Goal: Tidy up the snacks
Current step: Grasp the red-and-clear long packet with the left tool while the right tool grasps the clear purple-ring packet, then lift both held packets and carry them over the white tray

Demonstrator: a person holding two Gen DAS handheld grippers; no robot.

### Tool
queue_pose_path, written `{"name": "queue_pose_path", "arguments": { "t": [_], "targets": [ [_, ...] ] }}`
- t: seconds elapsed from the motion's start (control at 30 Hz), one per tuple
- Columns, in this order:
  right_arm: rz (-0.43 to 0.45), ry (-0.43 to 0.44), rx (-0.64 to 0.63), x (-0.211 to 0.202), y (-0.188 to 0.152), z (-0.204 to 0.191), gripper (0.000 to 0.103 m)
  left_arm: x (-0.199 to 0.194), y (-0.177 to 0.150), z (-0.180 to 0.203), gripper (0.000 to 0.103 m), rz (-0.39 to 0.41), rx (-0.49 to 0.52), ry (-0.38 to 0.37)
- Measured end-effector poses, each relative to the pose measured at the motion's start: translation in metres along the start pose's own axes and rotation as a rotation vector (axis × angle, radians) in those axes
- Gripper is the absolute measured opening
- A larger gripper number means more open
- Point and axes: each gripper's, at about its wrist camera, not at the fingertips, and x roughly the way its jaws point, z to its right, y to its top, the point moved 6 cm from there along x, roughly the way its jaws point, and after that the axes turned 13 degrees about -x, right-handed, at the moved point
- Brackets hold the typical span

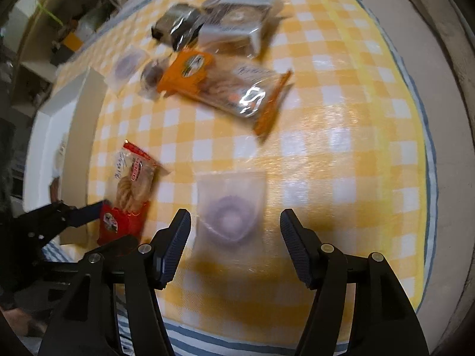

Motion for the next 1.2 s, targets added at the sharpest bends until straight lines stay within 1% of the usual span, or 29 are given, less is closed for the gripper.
{"name": "queue_pose_path", "arguments": {
  "t": [0.03,0.13,0.17,0.2,0.23,0.3,0.43,0.53,0.73,0.97,1.1,1.2],
  "targets": [
    [-0.012,-0.020,-0.004,0.004,0.000,-0.003,0.064,0.002,0.002,0.000,0.054,0.017,-0.030,0.004],
    [-0.036,-0.101,-0.009,0.015,0.001,-0.010,0.065,0.008,0.006,0.000,0.053,0.019,-0.049,0.014],
    [-0.035,-0.121,-0.011,0.016,0.003,-0.012,0.062,0.010,0.007,0.000,0.052,0.018,-0.052,0.017],
    [-0.033,-0.132,-0.011,0.016,0.004,-0.014,0.054,0.012,0.008,0.000,0.052,0.016,-0.054,0.023],
    [-0.032,-0.141,-0.009,0.016,0.004,-0.014,0.050,0.013,0.008,0.000,0.051,0.013,-0.056,0.028],
    [-0.026,-0.143,-0.012,0.017,0.006,-0.018,0.049,0.017,0.007,-0.001,0.042,0.002,-0.061,0.034],
    [-0.006,-0.145,-0.019,0.013,0.009,-0.024,0.046,0.013,0.008,0.000,0.040,0.023,-0.080,0.026],
    [0.026,-0.145,-0.013,0.005,0.013,-0.025,0.046,0.002,0.011,0.000,0.040,0.062,-0.090,-0.004],
    [0.123,-0.145,-0.001,-0.029,0.027,-0.030,0.046,-0.035,0.020,-0.008,0.039,0.142,-0.115,-0.060],
    [0.286,-0.137,-0.005,-0.078,0.037,-0.043,0.046,-0.094,0.028,-0.036,0.039,0.247,-0.139,-0.088],
    [0.375,-0.130,-0.010,-0.105,0.040,-0.055,0.046,-0.131,0.022,-0.055,0.040,0.299,-0.162,-0.102],
    [0.429,-0.129,-0.014,-0.120,0.044,-0.064,0.046,-0.157,0.016,-0.072,0.040,0.337,-0.168,-0.094]
  ]
}}
